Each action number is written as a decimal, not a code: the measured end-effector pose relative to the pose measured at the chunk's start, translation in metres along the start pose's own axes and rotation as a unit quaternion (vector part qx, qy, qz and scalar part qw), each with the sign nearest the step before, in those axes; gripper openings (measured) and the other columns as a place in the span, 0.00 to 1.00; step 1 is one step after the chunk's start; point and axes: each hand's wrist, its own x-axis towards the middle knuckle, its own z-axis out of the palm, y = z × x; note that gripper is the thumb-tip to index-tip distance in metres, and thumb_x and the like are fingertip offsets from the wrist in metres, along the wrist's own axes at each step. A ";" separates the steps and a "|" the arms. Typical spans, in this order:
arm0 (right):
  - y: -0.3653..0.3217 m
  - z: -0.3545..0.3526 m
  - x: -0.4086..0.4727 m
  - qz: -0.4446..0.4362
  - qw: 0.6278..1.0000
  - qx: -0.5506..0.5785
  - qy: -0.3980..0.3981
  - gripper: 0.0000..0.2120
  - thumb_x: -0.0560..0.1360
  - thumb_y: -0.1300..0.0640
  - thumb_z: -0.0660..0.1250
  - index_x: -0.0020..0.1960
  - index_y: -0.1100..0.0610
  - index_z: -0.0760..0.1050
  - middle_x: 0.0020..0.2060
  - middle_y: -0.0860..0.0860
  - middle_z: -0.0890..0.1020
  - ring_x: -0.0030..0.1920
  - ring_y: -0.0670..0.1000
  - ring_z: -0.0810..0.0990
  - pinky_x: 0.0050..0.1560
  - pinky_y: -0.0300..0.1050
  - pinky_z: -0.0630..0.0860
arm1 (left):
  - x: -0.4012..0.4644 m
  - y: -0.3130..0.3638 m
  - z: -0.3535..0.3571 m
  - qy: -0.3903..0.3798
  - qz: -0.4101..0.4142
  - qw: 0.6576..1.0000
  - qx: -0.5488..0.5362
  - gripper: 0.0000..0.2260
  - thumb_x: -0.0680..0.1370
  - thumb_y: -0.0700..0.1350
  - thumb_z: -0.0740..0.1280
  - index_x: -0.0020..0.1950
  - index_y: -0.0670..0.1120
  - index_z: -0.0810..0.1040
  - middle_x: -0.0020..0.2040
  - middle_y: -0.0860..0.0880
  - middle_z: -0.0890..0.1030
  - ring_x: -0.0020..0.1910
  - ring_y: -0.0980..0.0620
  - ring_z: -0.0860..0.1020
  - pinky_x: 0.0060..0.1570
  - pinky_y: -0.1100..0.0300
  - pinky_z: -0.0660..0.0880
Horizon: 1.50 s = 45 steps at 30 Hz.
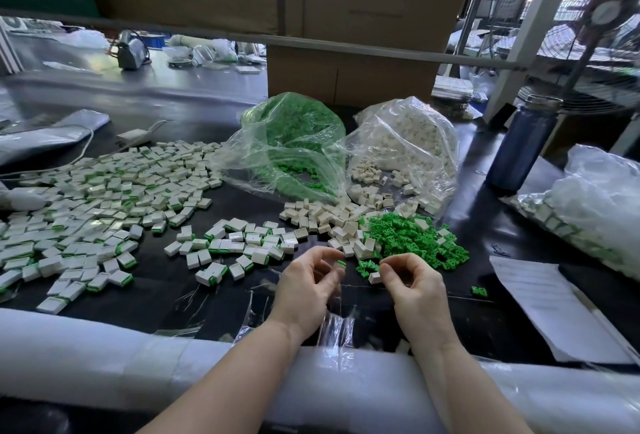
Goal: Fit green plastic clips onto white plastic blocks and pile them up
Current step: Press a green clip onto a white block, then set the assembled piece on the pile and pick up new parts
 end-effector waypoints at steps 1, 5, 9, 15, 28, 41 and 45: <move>0.001 0.000 0.000 -0.002 1.000 -0.018 0.009 0.08 0.73 0.64 0.68 0.39 0.53 0.76 0.35 0.49 0.81 0.38 0.47 0.78 0.40 0.34 0.73 | 0.001 -0.001 -0.001 0.033 -0.003 0.999 0.015 0.07 0.76 0.38 0.65 0.51 0.48 0.78 0.43 0.49 0.78 0.41 0.55 0.78 0.43 0.66 0.78; 0.004 0.000 0.002 -0.001 0.997 -0.075 0.021 0.06 0.73 0.64 0.69 0.42 0.54 0.76 0.40 0.51 0.80 0.42 0.49 0.77 0.44 0.37 0.71 | 0.005 -0.006 -0.007 0.149 -0.015 0.988 0.044 0.09 0.76 0.37 0.66 0.55 0.46 0.80 0.53 0.47 0.75 0.44 0.58 0.75 0.51 0.71 0.73; 0.006 0.001 0.002 -0.007 0.991 -0.131 0.018 0.05 0.73 0.63 0.68 0.46 0.55 0.77 0.44 0.51 0.80 0.47 0.51 0.77 0.50 0.42 0.72 | 0.006 -0.007 -0.007 0.148 -0.029 0.983 0.101 0.16 0.76 0.38 0.66 0.64 0.42 0.75 0.57 0.50 0.64 0.45 0.59 0.70 0.48 0.83 0.61; 0.007 0.003 0.002 -0.033 0.976 -0.213 -0.003 0.10 0.74 0.61 0.67 0.55 0.56 0.77 0.47 0.44 0.74 0.56 0.49 0.73 0.53 0.35 0.64 | 0.006 -0.004 -0.001 0.086 -0.060 0.973 0.205 0.23 0.78 0.42 0.64 0.71 0.37 0.64 0.72 0.44 0.56 0.70 0.47 0.62 0.67 0.65 0.56; 0.008 0.018 0.006 -0.073 0.923 -0.359 -0.115 0.27 0.79 0.48 0.58 0.75 0.43 0.53 0.75 0.47 0.56 0.74 0.47 0.52 0.73 0.43 0.50 | 0.003 -0.007 0.005 0.054 0.012 0.965 0.257 0.22 0.78 0.44 0.64 0.71 0.42 0.66 0.72 0.48 0.58 0.72 0.51 0.57 0.69 0.64 0.53; 0.007 0.017 0.004 -0.139 0.930 -0.326 -0.099 0.14 0.79 0.57 0.60 0.63 0.51 0.76 0.62 0.44 0.76 0.63 0.46 0.69 0.60 0.30 0.59 | 0.005 -0.011 0.005 0.028 0.047 0.960 0.275 0.19 0.77 0.46 0.64 0.68 0.43 0.70 0.64 0.49 0.67 0.66 0.53 0.65 0.63 0.69 0.56; 0.003 0.013 0.000 -0.153 0.944 -0.277 -0.094 0.08 0.75 0.60 0.67 0.51 0.52 0.82 0.52 0.44 0.81 0.55 0.45 0.74 0.55 0.25 0.61 | 0.004 -0.009 0.004 0.025 0.062 0.959 0.274 0.19 0.78 0.44 0.64 0.68 0.46 0.70 0.64 0.50 0.68 0.65 0.52 0.65 0.63 0.68 0.56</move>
